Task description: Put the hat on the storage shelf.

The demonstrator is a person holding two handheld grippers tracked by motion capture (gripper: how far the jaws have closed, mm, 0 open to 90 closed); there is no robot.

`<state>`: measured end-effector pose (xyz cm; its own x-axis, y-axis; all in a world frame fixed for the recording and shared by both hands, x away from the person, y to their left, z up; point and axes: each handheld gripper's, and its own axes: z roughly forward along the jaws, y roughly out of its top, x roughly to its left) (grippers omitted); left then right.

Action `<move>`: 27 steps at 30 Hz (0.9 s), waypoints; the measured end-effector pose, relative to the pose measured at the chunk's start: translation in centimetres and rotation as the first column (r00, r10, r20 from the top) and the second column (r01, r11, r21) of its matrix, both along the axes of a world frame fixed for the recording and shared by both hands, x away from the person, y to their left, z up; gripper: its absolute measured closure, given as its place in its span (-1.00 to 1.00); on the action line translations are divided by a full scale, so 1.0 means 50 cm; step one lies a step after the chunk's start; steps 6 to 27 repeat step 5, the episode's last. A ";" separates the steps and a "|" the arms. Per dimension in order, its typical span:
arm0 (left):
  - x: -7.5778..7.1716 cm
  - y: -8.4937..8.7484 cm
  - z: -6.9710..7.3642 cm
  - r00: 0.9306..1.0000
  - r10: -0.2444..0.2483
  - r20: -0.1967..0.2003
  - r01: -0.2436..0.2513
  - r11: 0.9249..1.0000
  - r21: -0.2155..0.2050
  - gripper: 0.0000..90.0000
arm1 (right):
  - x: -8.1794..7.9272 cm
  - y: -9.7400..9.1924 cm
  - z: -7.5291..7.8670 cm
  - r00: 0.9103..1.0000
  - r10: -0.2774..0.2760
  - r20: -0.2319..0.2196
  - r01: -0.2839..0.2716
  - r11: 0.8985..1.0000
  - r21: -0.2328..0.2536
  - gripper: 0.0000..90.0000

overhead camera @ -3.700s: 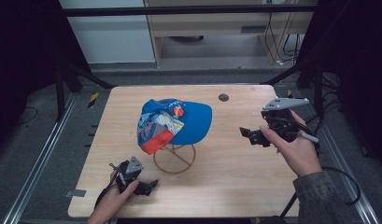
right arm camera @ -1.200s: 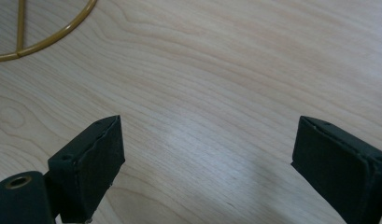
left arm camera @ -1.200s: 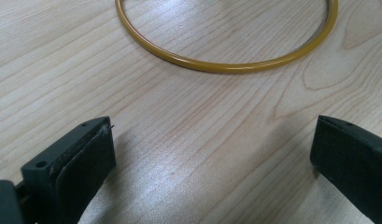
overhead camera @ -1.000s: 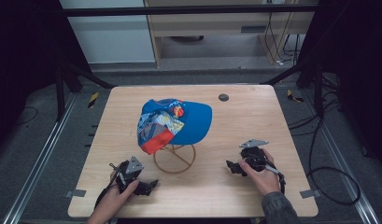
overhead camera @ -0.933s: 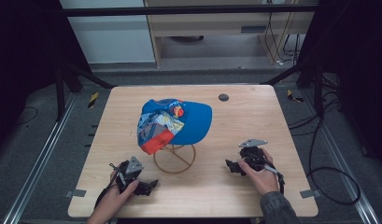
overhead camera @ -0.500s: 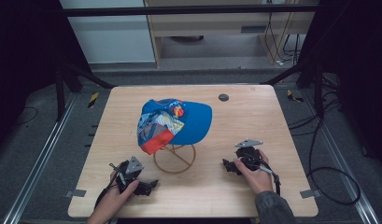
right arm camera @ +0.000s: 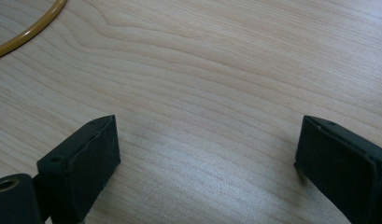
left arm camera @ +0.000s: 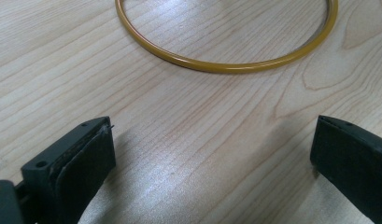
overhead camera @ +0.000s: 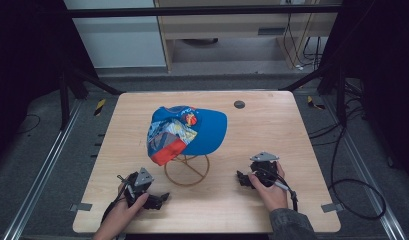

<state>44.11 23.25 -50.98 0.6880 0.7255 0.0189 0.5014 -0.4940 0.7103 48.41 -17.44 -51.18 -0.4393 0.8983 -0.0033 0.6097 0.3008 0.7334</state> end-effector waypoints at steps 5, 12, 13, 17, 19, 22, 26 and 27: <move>0.000 0.000 0.000 1.000 0.000 0.000 0.000 1.000 0.000 -1.00 | -0.001 0.000 0.000 1.000 -0.002 0.000 0.002 1.000 0.000 -0.86; 0.000 0.000 0.000 1.000 0.000 0.000 0.000 1.000 0.000 -1.00 | -0.001 0.000 0.000 1.000 -0.002 0.000 0.002 1.000 0.000 -0.86; 0.000 0.000 0.000 1.000 0.000 0.000 0.000 1.000 0.000 -1.00 | -0.001 0.000 0.000 1.000 -0.002 0.000 0.002 1.000 0.000 -0.86; 0.000 0.000 0.000 1.000 0.000 0.000 0.000 1.000 0.000 -1.00 | -0.001 0.000 0.000 1.000 -0.002 0.000 0.002 1.000 0.000 -0.86; 0.000 0.000 0.000 1.000 0.000 0.000 0.000 1.000 0.000 -1.00 | -0.001 0.000 0.000 1.000 -0.002 0.000 0.002 1.000 0.000 -0.86; 0.000 0.000 0.000 1.000 0.000 0.000 0.000 1.000 0.000 -1.00 | -0.001 0.000 0.000 1.000 -0.002 0.000 0.002 1.000 0.000 -0.86; 0.000 0.000 0.000 1.000 0.000 0.000 0.000 1.000 0.000 -1.00 | -0.001 0.000 0.000 1.000 -0.002 0.000 0.002 1.000 0.000 -0.86; 0.000 0.000 0.000 1.000 0.000 0.000 0.000 1.000 0.000 -1.00 | -0.001 0.000 0.000 1.000 -0.002 0.000 0.002 1.000 0.000 -0.86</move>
